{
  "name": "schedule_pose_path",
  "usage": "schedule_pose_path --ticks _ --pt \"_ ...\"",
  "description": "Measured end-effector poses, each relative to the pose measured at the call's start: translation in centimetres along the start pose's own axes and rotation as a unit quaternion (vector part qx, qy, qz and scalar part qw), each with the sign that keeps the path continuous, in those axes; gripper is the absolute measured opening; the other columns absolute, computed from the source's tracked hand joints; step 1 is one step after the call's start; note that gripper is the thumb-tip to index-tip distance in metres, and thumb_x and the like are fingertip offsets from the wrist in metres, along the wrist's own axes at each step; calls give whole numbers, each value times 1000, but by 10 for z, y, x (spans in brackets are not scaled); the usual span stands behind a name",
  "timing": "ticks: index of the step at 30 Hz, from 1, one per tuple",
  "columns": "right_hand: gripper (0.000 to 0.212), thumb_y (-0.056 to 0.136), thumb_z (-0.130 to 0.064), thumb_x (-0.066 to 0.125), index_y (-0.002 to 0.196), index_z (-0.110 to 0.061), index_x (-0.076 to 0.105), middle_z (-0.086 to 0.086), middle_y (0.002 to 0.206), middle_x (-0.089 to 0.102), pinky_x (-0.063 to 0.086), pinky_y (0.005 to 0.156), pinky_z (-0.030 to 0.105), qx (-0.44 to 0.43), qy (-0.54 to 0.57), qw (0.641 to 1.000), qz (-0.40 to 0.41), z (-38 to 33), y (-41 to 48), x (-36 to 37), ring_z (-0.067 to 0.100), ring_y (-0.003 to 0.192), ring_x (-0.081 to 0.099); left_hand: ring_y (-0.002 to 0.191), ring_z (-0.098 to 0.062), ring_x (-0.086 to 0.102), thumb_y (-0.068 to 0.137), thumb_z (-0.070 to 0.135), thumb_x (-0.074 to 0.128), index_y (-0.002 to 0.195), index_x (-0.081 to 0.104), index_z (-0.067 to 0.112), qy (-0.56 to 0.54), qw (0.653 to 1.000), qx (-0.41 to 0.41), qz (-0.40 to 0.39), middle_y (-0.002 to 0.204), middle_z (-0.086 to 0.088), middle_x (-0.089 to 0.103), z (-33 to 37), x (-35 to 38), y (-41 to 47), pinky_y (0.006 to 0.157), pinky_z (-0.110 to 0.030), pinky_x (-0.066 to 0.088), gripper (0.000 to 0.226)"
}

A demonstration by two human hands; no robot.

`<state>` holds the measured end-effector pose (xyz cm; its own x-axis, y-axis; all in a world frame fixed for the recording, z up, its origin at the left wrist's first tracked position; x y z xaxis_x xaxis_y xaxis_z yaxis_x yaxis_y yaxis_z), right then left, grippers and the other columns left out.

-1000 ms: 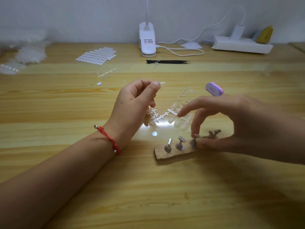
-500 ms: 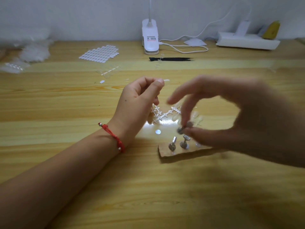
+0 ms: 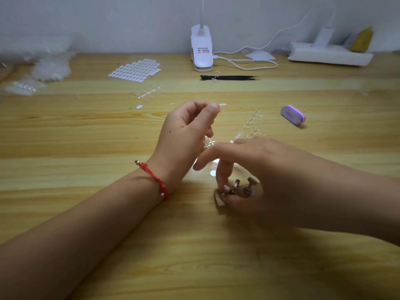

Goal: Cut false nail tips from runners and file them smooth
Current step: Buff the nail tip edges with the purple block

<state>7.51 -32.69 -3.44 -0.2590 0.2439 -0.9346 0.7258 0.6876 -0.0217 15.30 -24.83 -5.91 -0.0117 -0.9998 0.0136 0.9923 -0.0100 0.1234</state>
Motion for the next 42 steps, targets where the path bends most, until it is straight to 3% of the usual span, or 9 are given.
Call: schedule_pose_path --ticks 5,11,15,21,27,31,36,39,42 --pt "47 73 -37 59 117 -50 48 -26 84 60 37 80 23 17 51 999 2 7 -3 -9 2 92 47 45 -3 45 93 23 57 81 62 19 5 1000 -3 -3 59 6 49 1 0 -1 43 -20 39 14" --pt "52 73 -24 82 118 -36 60 -23 79 65 35 99 22 -26 17 997 70 5 -10 -19 7 90 57 46 -2 44 93 21 56 81 61 18 -1 1000 -10 -1 63 4 49 1 1 -1 44 -17 38 13" --pt "50 74 -36 78 120 -34 60 -24 86 65 40 99 32 -46 18 994 94 2 -16 -26 7 94 58 45 -2 45 93 21 57 80 61 19 4 1000 -5 0 62 5 49 1 1 0 44 -16 38 14" --pt "40 74 -26 73 113 -30 65 -25 80 65 37 105 33 -73 25 990 115 -1 -18 -30 4 87 61 53 -2 48 92 21 57 80 63 19 4 1000 6 1 56 13 51 1 0 1 48 -16 39 14" --pt "51 77 -28 75 121 -43 55 -23 85 67 36 101 65 -36 69 991 112 30 -37 -48 3 90 66 53 -1 49 92 19 58 79 63 19 1 1000 5 5 57 13 50 0 0 2 45 -15 38 14" --pt "48 77 -36 70 122 -40 55 -19 84 68 28 107 64 -8 97 992 82 39 -36 -42 3 91 66 53 -2 49 92 20 59 78 64 20 3 1000 6 2 57 11 50 0 1 2 44 -15 38 15" --pt "52 73 -49 66 123 -49 51 -24 98 65 49 90 47 5 79 996 44 40 -34 -30 5 103 61 53 -2 49 92 21 59 78 63 21 -1 1000 6 5 56 12 51 -1 0 3 45 -14 37 14" --pt "57 70 -50 76 123 -42 56 -22 104 66 36 108 48 -15 89 992 94 34 -33 -40 0 108 61 53 -3 49 92 21 59 78 64 22 2 1000 9 5 56 13 51 -1 0 4 45 -15 38 15" --pt "58 70 -39 81 122 -40 55 -25 100 67 44 98 30 -29 80 989 118 20 -22 -38 1 104 61 55 -2 50 92 22 58 79 64 23 16 1000 18 1 56 14 52 1 1 3 49 -16 41 15"
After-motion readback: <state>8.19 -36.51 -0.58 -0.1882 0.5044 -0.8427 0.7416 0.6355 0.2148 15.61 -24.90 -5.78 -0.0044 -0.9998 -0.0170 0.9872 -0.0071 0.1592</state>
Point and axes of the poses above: each hand's wrist, its own y-axis towards the middle knuckle, its own x-axis out of the palm, z = x × y, the point moved 10 cm from there along y, towards the middle knuckle
